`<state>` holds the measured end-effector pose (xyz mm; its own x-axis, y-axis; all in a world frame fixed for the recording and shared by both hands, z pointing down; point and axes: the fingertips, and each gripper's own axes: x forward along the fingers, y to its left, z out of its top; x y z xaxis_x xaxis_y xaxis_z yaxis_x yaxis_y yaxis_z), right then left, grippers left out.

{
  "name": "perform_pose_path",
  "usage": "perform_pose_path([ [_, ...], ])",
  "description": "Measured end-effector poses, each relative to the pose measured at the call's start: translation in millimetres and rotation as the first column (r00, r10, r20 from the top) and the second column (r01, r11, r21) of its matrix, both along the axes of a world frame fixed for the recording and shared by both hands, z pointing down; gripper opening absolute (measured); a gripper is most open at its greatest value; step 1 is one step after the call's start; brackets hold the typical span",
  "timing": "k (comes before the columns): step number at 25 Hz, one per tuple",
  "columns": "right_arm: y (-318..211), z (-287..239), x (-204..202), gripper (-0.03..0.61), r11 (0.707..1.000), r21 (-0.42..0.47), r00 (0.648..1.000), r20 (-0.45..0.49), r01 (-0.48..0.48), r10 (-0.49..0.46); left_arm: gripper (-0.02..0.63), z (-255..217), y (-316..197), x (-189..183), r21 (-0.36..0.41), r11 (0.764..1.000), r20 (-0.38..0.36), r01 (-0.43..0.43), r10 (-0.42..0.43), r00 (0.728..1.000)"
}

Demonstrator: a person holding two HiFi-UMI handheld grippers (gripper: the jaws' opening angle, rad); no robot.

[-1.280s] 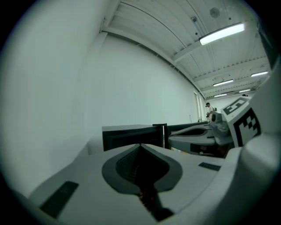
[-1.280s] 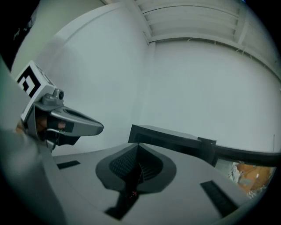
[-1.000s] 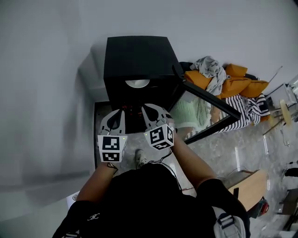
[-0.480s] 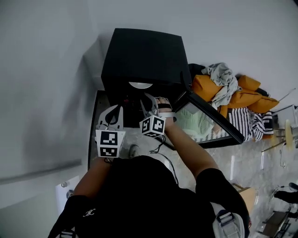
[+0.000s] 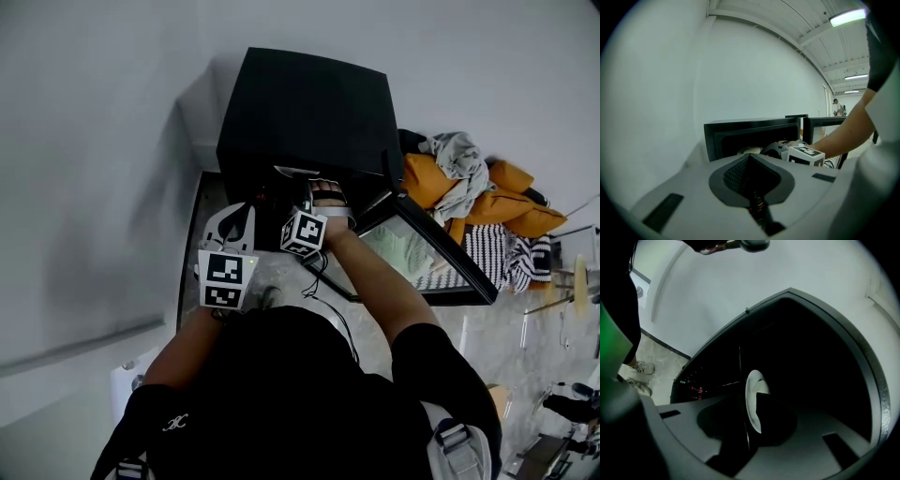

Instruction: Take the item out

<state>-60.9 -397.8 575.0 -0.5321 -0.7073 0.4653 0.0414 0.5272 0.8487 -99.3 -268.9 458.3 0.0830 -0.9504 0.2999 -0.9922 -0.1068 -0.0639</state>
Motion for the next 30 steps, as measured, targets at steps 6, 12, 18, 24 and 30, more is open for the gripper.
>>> perform_pose_path([
  [6,-10.9,5.9,-0.7,0.097,0.999,0.013,0.999,-0.019,-0.048,0.049,0.008,3.4,-12.2,-15.8,0.001,1.000,-0.029,-0.018,0.018,0.999],
  [12,-13.5,7.8,-0.3,0.079,0.997,0.020,0.997,-0.034,-0.070,0.071,0.008,9.3,-20.1,-18.6,0.001,0.999,-0.053,-0.050,0.050,0.997],
  [18,-12.1,7.6,0.9,0.037,0.994,0.042,0.995,-0.035,-0.096,0.098,0.008,15.1,-21.2,-23.0,-0.006,0.997,-0.063,-0.079,0.078,0.995],
  [24,-5.8,6.3,2.7,0.035,0.994,0.039,0.993,-0.049,-0.105,0.107,0.009,14.4,-25.5,-28.9,-0.004,0.996,-0.070,-0.093,0.092,0.993],
  [30,9.8,2.3,6.1,0.035,0.993,0.036,0.993,-0.040,-0.113,0.114,0.009,19.2,-29.3,-30.7,-0.014,0.992,-0.079,-0.122,0.120,0.990],
])
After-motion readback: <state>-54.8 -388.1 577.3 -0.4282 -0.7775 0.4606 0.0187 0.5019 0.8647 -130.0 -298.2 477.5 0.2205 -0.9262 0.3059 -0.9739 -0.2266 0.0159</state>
